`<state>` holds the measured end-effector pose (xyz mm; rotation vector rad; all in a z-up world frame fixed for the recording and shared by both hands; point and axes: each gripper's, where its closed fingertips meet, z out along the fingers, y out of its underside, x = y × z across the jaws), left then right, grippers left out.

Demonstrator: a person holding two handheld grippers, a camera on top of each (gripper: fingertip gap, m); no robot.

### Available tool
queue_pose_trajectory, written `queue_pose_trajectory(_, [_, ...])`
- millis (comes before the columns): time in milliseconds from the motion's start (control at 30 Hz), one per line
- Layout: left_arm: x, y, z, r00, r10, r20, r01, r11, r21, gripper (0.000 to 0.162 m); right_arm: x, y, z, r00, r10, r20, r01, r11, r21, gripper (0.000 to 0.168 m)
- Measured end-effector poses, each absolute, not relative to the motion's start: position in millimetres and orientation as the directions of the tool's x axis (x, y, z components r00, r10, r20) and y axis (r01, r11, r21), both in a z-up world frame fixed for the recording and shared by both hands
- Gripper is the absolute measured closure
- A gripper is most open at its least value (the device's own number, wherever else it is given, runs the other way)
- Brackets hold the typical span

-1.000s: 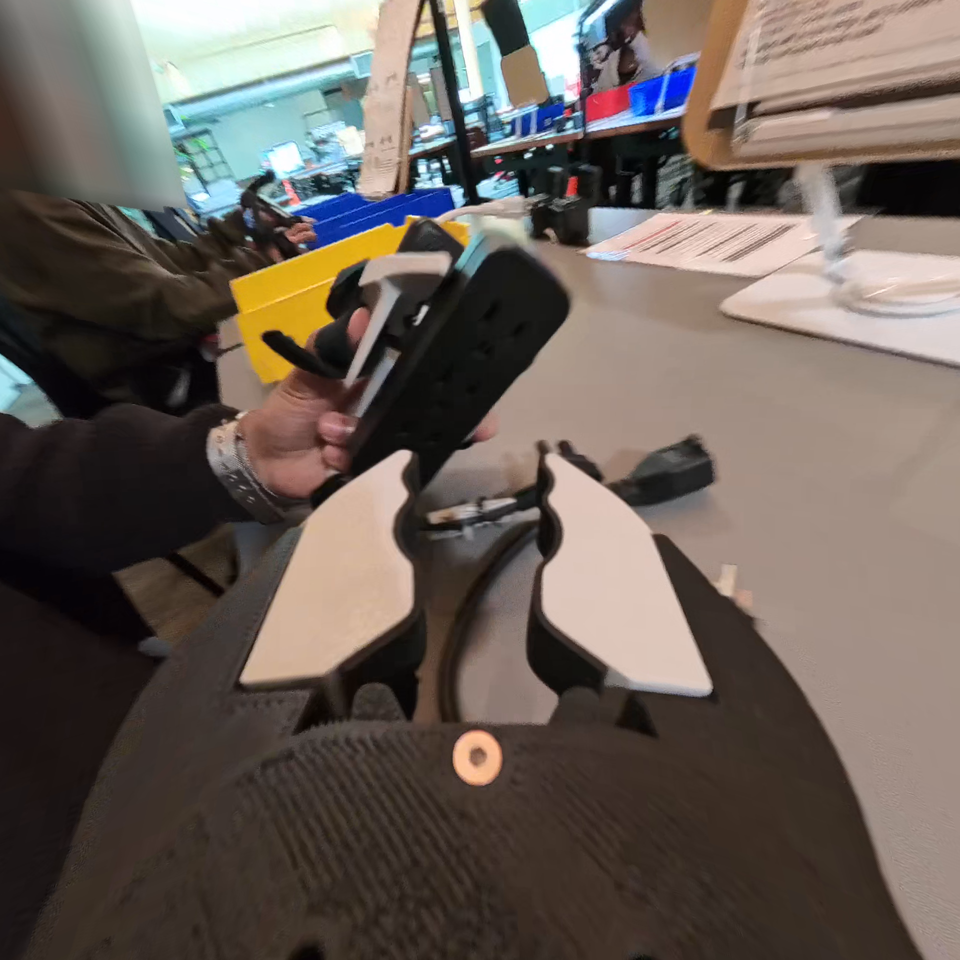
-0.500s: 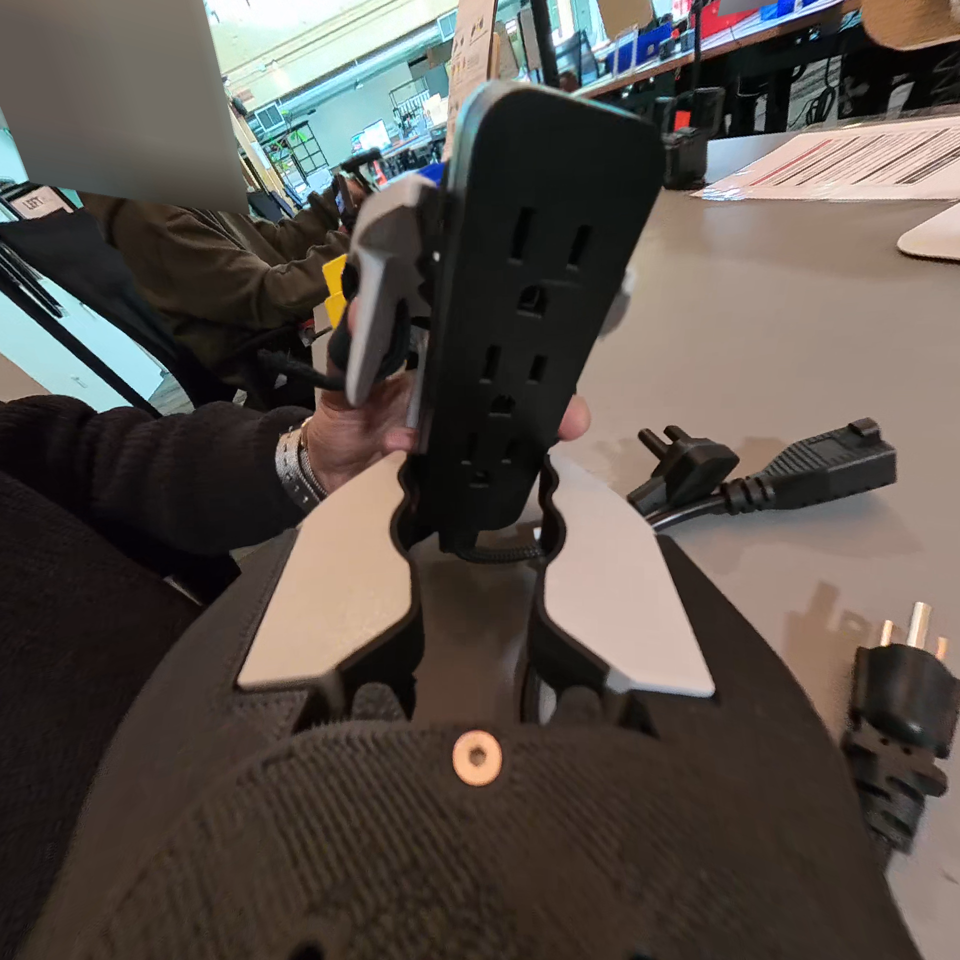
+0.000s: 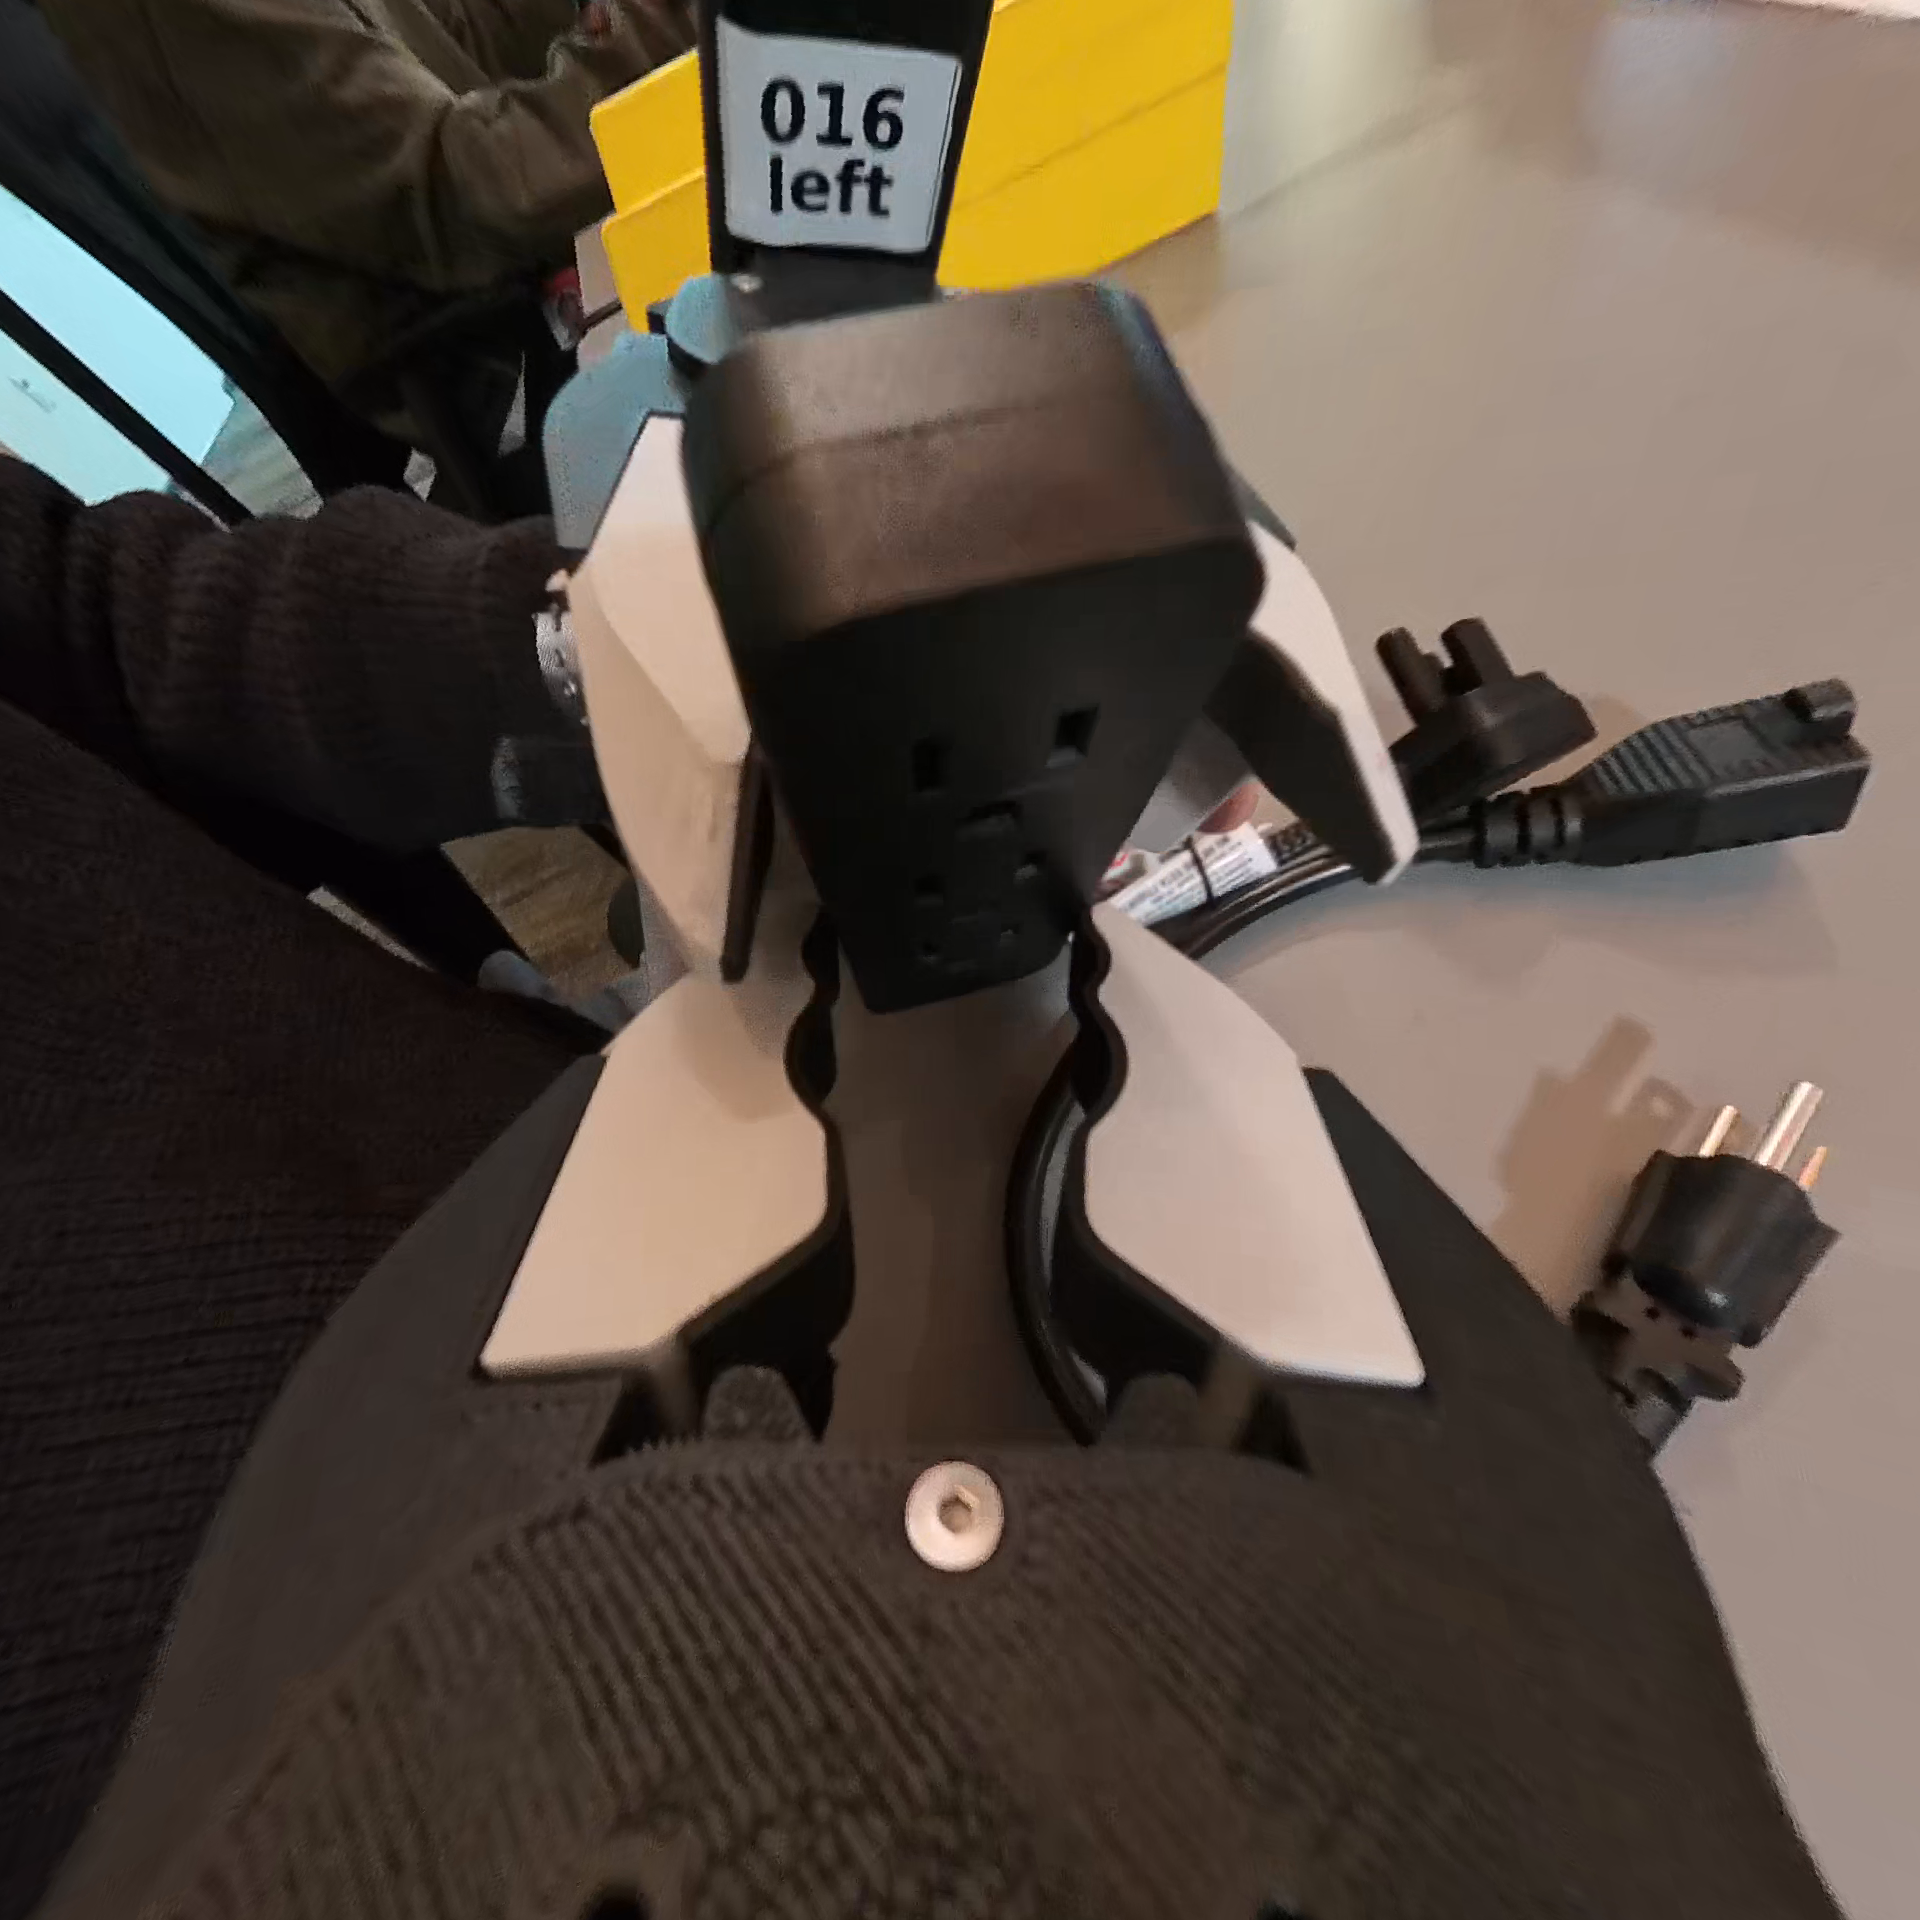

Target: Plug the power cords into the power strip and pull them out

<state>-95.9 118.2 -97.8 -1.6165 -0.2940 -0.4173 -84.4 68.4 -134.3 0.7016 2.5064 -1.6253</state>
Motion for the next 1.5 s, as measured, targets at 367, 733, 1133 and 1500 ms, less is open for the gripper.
queue_pose_trajectory(367, [-98.4,114.0,-86.6,0.920,-0.051,0.388,0.386,-0.052,-0.921,0.114,-90.0,71.9,-126.6,-0.877,0.329,-0.349,0.436,0.243,-0.866,0.126])
queue_pose_trajectory(733, [-160.6,59.5,-65.3,0.830,0.060,0.554,0.528,0.235,-0.816,0.115,-162.3,171.7,-145.1,-0.707,0.707,0.008,0.373,0.383,-0.845,0.145])
queue_pose_trajectory(1133, [-164.4,54.4,-65.2,0.820,0.043,0.570,0.542,0.258,-0.800,0.115,-166.6,172.6,-195.7,-0.695,0.561,0.450,0.267,0.783,-0.562,0.148])
queue_pose_trajectory(1500, [-149.1,52.5,-51.8,0.890,-0.001,0.455,0.444,0.226,-0.867,0.115,-147.4,164.7,-98.4,-0.711,0.686,0.153,0.236,0.439,-0.867,0.168])
